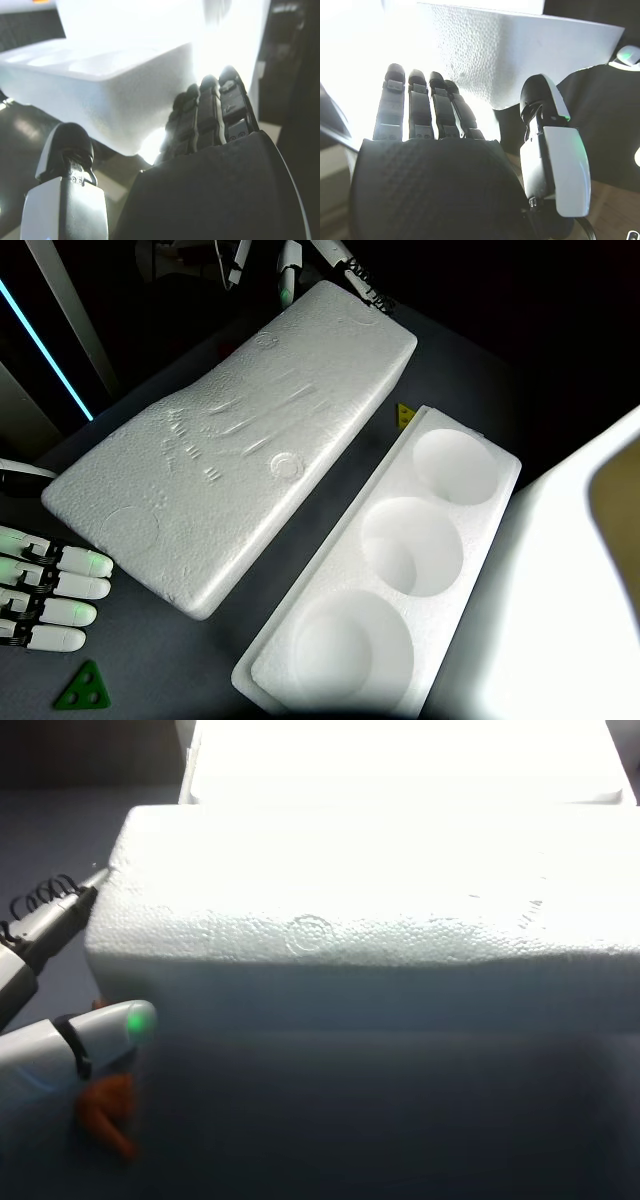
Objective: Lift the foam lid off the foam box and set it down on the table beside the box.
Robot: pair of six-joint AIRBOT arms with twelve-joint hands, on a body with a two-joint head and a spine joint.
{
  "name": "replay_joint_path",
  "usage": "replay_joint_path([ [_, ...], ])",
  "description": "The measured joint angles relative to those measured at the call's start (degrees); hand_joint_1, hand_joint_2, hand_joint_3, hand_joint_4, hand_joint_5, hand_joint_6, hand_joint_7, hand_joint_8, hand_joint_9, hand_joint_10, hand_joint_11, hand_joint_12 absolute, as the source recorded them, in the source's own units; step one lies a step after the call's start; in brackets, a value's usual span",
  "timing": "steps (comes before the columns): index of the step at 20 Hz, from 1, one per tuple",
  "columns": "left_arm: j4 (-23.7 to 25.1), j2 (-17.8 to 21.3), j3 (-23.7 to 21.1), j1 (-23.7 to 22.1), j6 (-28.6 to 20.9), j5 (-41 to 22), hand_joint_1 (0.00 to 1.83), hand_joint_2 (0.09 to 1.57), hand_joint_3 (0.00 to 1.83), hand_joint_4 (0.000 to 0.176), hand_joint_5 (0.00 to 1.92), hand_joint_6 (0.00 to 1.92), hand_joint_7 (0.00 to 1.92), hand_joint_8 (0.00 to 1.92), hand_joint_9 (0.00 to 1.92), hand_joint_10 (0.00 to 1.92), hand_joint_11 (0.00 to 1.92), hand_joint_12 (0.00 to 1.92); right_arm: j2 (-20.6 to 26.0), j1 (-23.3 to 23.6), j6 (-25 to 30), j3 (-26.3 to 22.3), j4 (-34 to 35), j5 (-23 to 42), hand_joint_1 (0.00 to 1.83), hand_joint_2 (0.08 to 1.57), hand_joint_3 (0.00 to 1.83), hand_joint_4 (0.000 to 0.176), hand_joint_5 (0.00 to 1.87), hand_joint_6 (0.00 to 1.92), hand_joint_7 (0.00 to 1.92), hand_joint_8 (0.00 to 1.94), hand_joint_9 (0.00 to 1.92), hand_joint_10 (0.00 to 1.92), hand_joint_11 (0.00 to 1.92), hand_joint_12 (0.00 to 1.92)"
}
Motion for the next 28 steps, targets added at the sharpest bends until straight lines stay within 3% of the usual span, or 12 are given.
replay_joint_path([
  [1,0.17,-0.59,0.68,-0.07,-0.39,0.44,0.32,1.17,0.0,0.01,0.01,0.0,0.0,0.0,0.0,0.0,0.0,0.0,-0.74,0.0,0.17,0.81,0.11,0.02,0.35,1.25,0.0,0.0,0.0,0.0,0.0,0.0,0.03,0.01,0.04,0.03],
  [3,0.24,-1.77,1.81,-0.35,-0.74,1.38,0.3,1.16,0.0,0.002,0.02,0.01,0.0,0.0,0.0,0.0,0.0,0.0,-2.32,0.0,0.33,2.12,0.55,-0.24,0.35,1.22,0.0,0.0,0.0,0.0,0.0,0.0,0.03,0.02,0.0,0.5],
  [6,-0.24,-3.98,4.11,-1.44,-1.29,4.68,0.29,1.14,0.0,0.024,0.03,0.01,0.0,0.0,0.0,0.0,0.01,0.01,-3.45,0.02,0.5,3.08,0.96,-1.29,0.37,1.22,0.0,0.0,0.0,0.0,0.0,0.0,0.04,0.04,0.0,0.92],
  [8,-0.26,-5.2,5.31,-2.19,-1.6,6.86,0.33,1.14,0.0,0.014,0.04,0.01,0.0,0.0,0.0,0.0,0.03,0.02,-4.11,0.13,0.59,4.15,1.92,-2.27,0.36,1.21,0.0,0.0,0.0,0.0,0.0,0.0,0.03,0.04,0.0,1.07],
  [9,-0.02,-5.66,5.73,-2.19,-1.64,7.48,0.32,1.14,0.0,0.004,0.03,0.01,0.0,0.0,0.0,0.0,0.04,0.03,-4.66,0.13,0.61,4.72,2.67,-2.71,0.38,1.21,0.0,0.0,0.0,0.0,0.0,0.0,0.03,0.05,0.0,1.09],
  [11,-0.13,-5.86,5.88,-2.25,-1.55,9.35,0.34,1.14,0.0,0.012,0.02,0.0,0.0,0.0,0.0,0.0,0.0,0.13,-5.66,0.13,0.63,5.31,4.09,-4.0,0.38,1.2,0.0,0.0,0.0,0.0,0.0,0.0,0.02,0.04,0.0,1.04],
  [15,-3.02,-5.79,6.58,-1.86,-0.92,9.62,0.33,1.14,0.01,0.004,0.01,0.0,0.0,0.0,0.0,0.0,0.0,0.15,-5.73,-0.07,0.61,5.57,4.92,-5.14,0.38,1.2,0.0,0.0,0.0,0.0,0.0,0.0,0.0,0.04,0.0,1.08],
  [19,-5.07,-5.33,6.32,0.15,-0.7,9.11,0.33,1.11,0.0,0.0,0.03,0.0,0.0,0.0,0.0,0.0,0.0,0.23,-5.68,-1.11,0.59,5.77,7.52,-5.03,0.36,1.17,0.0,0.0,0.0,0.0,0.0,0.0,0.02,0.04,0.0,1.26],
  [20,-5.53,-5.03,6.05,0.81,-0.66,8.28,0.35,1.1,0.0,0.0,0.02,0.0,0.0,0.0,0.0,0.0,0.0,0.15,-5.68,-1.11,0.59,5.75,7.54,-4.94,0.3,1.17,0.0,0.0,0.0,0.0,0.0,0.0,0.0,0.01,0.0,1.01],
  [22,-5.62,-3.76,5.03,0.81,-0.44,7.08,0.33,1.1,0.0,0.001,0.0,0.0,0.0,0.0,0.0,0.0,0.0,0.0,-4.79,-1.11,0.55,4.72,7.48,-3.85,0.33,1.18,0.0,0.0,0.0,0.0,0.0,0.0,0.0,0.0,0.0,0.22],
  [23,-5.35,-3.17,4.72,0.79,-0.2,5.75,0.33,1.11,0.01,0.015,0.0,0.0,0.0,0.0,0.0,0.0,0.0,0.0,-4.24,-1.44,0.52,4.37,6.95,-2.64,0.33,1.18,0.0,0.0,0.0,0.0,0.0,0.0,0.0,0.0,0.0,0.04],
  [28,0.55,0.9,4.04,-4.24,2.8,0.96,0.3,1.15,0.01,0.055,0.0,0.0,0.0,0.0,0.0,0.0,0.0,0.0,-0.46,1.53,-2.71,3.48,1.92,2.82,0.3,1.22,0.01,0.0,0.0,0.0,0.0,0.0,0.0,0.0,0.0,0.0],
])
